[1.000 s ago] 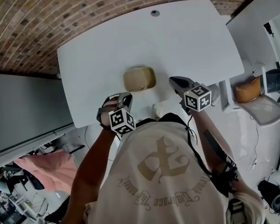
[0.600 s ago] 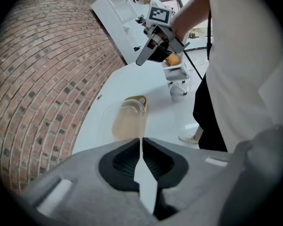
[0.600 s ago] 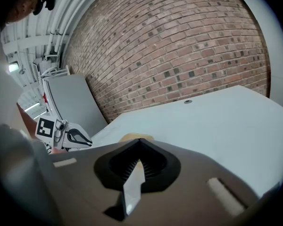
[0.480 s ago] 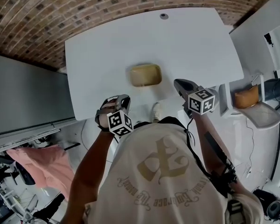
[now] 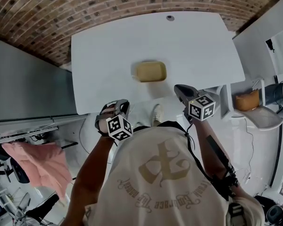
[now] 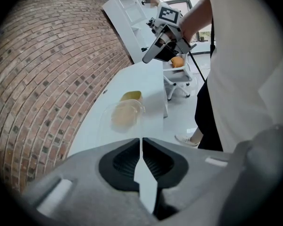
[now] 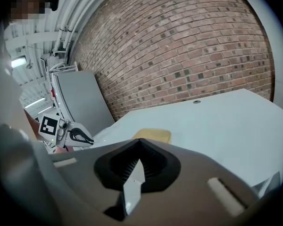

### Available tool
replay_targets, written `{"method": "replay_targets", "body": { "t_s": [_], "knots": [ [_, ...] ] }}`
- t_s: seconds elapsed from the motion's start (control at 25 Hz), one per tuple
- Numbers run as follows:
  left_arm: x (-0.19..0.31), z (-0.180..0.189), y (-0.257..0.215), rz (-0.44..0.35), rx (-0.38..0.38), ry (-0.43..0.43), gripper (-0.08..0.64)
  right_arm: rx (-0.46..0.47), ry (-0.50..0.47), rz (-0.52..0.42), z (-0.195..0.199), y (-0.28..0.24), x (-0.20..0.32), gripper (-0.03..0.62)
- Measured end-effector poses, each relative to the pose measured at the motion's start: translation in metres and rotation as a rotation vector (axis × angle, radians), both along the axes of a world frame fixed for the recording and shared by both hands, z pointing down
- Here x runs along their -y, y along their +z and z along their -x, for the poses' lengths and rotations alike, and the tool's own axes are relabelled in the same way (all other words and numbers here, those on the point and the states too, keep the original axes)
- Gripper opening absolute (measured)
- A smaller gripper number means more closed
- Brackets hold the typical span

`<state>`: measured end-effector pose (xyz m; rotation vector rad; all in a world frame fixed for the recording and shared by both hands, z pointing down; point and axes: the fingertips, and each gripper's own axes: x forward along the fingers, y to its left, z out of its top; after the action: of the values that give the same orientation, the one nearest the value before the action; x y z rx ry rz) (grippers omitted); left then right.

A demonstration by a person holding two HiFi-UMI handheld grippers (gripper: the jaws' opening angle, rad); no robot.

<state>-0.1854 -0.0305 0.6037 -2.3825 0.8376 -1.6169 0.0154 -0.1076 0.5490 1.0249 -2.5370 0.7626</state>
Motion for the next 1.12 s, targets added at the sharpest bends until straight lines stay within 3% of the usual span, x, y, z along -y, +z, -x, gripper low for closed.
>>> {"method": "replay_targets", "body": {
  "t_s": [0.4,1.12],
  "knots": [
    [-0.035,0.019,0.0,0.002,-0.03,-0.021,0.021,-0.009,-0.013,-0.02,0.02,-0.002,-0.049,0.008],
    [-0.054,0.035,-0.006,-0.011,-0.094,0.012,0.021,-0.034,0.065,-0.035,0.031,-0.009,-0.085,0.009]
  ]
}}
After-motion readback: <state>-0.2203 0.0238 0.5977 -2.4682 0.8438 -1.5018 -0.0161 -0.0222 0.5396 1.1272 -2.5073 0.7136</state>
